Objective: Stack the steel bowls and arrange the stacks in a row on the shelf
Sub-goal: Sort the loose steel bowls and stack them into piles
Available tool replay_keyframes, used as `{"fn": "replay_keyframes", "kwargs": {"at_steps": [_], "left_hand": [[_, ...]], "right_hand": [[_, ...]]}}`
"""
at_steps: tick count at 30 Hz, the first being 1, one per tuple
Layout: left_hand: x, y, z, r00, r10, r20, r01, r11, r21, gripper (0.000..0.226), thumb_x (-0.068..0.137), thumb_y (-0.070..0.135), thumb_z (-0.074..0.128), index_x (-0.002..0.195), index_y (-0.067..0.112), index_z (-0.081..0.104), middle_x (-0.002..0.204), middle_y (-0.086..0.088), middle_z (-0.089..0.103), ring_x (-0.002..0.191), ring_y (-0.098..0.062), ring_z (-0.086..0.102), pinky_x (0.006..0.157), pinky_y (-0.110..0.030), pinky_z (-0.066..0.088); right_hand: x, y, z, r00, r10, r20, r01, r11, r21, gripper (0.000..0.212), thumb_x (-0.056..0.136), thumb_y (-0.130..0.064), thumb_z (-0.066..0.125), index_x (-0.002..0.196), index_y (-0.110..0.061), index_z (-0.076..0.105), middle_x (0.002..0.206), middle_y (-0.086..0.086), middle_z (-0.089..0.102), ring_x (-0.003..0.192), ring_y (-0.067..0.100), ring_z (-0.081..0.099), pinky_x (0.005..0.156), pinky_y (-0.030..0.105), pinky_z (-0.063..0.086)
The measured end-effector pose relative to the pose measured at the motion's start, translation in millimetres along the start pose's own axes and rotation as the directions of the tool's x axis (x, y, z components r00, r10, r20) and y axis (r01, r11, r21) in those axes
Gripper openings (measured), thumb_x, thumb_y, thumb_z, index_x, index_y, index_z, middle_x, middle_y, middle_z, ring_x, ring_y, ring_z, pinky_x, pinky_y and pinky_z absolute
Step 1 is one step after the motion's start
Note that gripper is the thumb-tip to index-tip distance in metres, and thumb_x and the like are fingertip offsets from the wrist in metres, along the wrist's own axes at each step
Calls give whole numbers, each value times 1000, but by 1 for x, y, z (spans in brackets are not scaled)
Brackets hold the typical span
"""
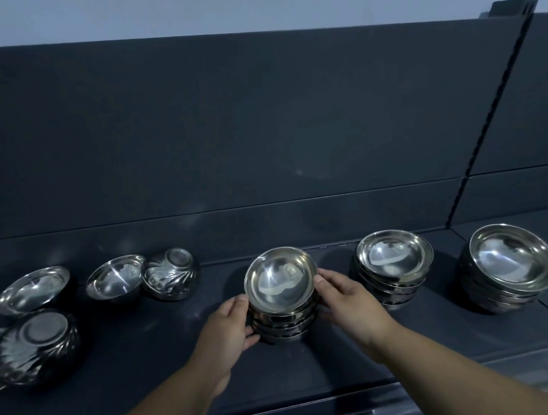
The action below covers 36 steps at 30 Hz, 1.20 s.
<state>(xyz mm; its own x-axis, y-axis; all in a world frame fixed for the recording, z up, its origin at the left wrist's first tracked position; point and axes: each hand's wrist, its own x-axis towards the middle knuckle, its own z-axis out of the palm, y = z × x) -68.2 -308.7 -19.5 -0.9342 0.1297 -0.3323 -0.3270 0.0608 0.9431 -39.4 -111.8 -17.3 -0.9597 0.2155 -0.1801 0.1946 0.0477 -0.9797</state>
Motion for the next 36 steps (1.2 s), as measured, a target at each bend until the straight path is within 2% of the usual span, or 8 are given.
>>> {"fn": "replay_keyframes", "kwargs": {"at_steps": [5, 8, 12, 15, 18, 21, 27, 36], "left_hand": [[3, 3, 13, 998, -29, -49, 26, 998, -59, 43, 102, 30, 43, 139, 10, 44, 123, -9, 57, 106, -26, 61, 86, -32, 51], [1, 2, 17, 996, -34, -76, 28, 996, -79, 38, 102, 28, 41, 137, 12, 45, 120, -8, 56, 106, -24, 58, 90, -33, 48], [-6, -9, 16, 991, -26, -130, 25, 1000, -8, 31, 100, 31, 44, 129, 21, 52, 117, -3, 58, 106, -19, 57, 90, -32, 48], [-18, -19, 9, 982, 27, -188, -8, 995, 100, 26, 98, 35, 49, 119, 25, 59, 113, 1, 63, 101, -16, 60, 94, -37, 51], [-31, -23, 0, 962, 108, -252, -36, 961, 273, 30, 95, 37, 52, 119, 24, 64, 122, 5, 65, 111, -16, 60, 102, -39, 47], [-45, -25, -13, 943, 157, -293, -21, 908, 419, 34, 95, 32, 55, 127, 19, 61, 123, 5, 61, 117, -14, 56, 99, -22, 39], [-61, -32, -59, 923, 178, -341, -13, 900, 436, 40, 91, 25, 63, 129, 14, 59, 127, -2, 63, 113, -13, 58, 95, -20, 40], [-60, -34, -163, 877, 203, -435, 24, 886, 462, 43, 90, 28, 64, 131, 19, 57, 129, -1, 61, 117, -17, 57, 98, -26, 44]], "right_hand": [[4, 13, -13, 996, 19, 83, -27, 995, 97, 33, 100, -31, 53, 131, -24, 58, 121, -2, 70, 115, 13, 65, 100, 38, 52], [1, 21, -20, 997, 52, 62, -56, 997, 55, 30, 100, -30, 53, 130, -29, 52, 123, -5, 65, 115, 12, 61, 88, 29, 54], [-3, 33, -25, 989, 149, 6, -149, 988, -51, 7, 98, -21, 55, 99, -19, 62, 87, 2, 65, 80, 16, 61, 68, 27, 52], [-7, 41, -22, 981, 180, 72, -163, 968, -190, 13, 94, -17, 62, 82, -16, 65, 74, 2, 63, 68, 16, 58, 61, 27, 51], [-11, 42, -15, 975, 171, 142, -127, 953, -275, 13, 90, -22, 67, 81, -15, 71, 69, 0, 66, 64, 16, 58, 63, 30, 51], [-17, 42, 0, 968, 127, 217, -42, 932, -359, 12, 88, -29, 70, 86, -18, 73, 67, -10, 67, 62, 8, 59, 65, 24, 51], [-37, 24, 49, 916, 10, 401, 177, 886, -428, 27, 90, -35, 68, 113, -23, 69, 102, -9, 72, 85, -1, 62, 68, -1, 41], [-25, 2, 142, 894, -40, 446, 291, 810, -510, 47, 88, -40, 69, 130, -22, 63, 123, -10, 66, 113, 2, 60, 96, 11, 39]]}}
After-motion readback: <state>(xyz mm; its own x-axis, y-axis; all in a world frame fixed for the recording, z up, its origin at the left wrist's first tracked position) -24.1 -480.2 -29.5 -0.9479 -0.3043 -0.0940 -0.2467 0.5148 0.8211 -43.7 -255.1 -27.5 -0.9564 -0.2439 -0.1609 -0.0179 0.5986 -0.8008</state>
